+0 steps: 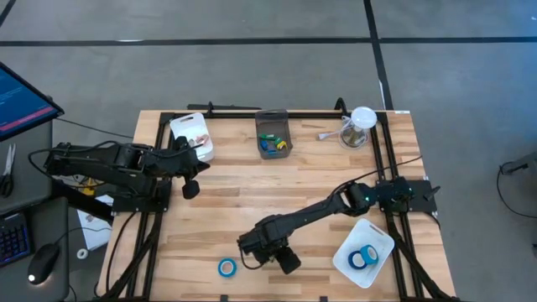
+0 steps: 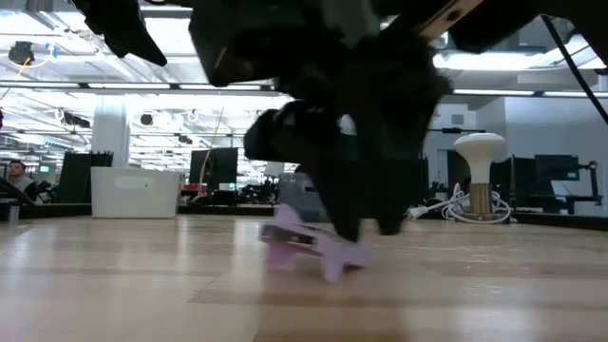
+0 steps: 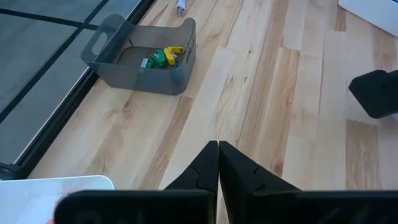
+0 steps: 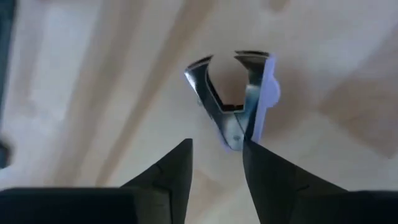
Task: Pick and place Stapler, Stapler remover, tape
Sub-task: Put the pink staple remover into the top white bin
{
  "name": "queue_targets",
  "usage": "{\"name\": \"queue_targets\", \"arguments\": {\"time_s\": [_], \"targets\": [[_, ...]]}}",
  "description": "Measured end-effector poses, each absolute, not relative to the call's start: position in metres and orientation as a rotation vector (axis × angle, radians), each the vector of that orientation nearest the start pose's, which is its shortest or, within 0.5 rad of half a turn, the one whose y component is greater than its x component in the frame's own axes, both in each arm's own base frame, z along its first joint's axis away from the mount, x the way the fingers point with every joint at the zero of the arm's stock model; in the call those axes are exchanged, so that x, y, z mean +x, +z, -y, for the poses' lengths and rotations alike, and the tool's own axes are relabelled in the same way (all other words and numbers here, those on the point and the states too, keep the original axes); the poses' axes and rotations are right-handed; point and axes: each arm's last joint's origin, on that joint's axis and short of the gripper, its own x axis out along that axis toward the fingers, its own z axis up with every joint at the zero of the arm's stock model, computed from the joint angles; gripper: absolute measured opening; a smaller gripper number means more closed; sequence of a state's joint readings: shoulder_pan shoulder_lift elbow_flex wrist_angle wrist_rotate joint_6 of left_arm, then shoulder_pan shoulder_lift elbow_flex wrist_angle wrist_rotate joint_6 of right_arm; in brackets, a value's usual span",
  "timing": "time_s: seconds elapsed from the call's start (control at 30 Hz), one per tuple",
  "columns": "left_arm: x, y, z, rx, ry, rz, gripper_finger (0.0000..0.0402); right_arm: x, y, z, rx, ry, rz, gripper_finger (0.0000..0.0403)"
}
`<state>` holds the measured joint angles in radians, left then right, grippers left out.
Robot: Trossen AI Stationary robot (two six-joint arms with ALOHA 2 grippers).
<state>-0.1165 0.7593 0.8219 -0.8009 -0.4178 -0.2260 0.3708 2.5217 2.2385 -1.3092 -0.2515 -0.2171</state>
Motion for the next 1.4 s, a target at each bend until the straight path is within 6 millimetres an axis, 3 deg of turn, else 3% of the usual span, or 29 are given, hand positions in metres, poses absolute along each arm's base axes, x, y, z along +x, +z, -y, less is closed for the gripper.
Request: {"name": "queue_targets", "arguments": {"time_s": [0.17, 0.6, 0.97, 1.1, 1.23, 1.4], "targets": [[0.139, 0.297, 0.004, -0.019, 0.366, -0.677, 0.0004, 0.446, 0.149, -0.19, -0.249, 0.686, -1.539, 0.0121], [0.14, 0.297, 0.005, -0.044, 0.375, -0.672, 0.0004, 0.462, 0.156, -0.195, -0.207, 0.68, -1.352, 0.0101], [0.14, 0.297, 0.005, -0.044, 0.375, -0.672, 0.0004, 0.46, 0.149, -0.182, -0.155, 0.641, -1.415, 0.01], [0.14, 0.297, 0.005, -0.044, 0.375, -0.671, 0.0004, 0.457, 0.168, -0.178, -0.183, 0.602, -1.391, 0.009], [0.14, 0.297, 0.004, -0.044, 0.375, -0.672, 0.0004, 0.451, 0.216, -0.174, -0.231, 0.546, -1.264, 0.0068], [0.14, 0.297, 0.004, -0.044, 0.375, -0.672, 0.0004, 0.444, 0.256, -0.171, -0.233, 0.527, -1.14, 0.0042]]}}
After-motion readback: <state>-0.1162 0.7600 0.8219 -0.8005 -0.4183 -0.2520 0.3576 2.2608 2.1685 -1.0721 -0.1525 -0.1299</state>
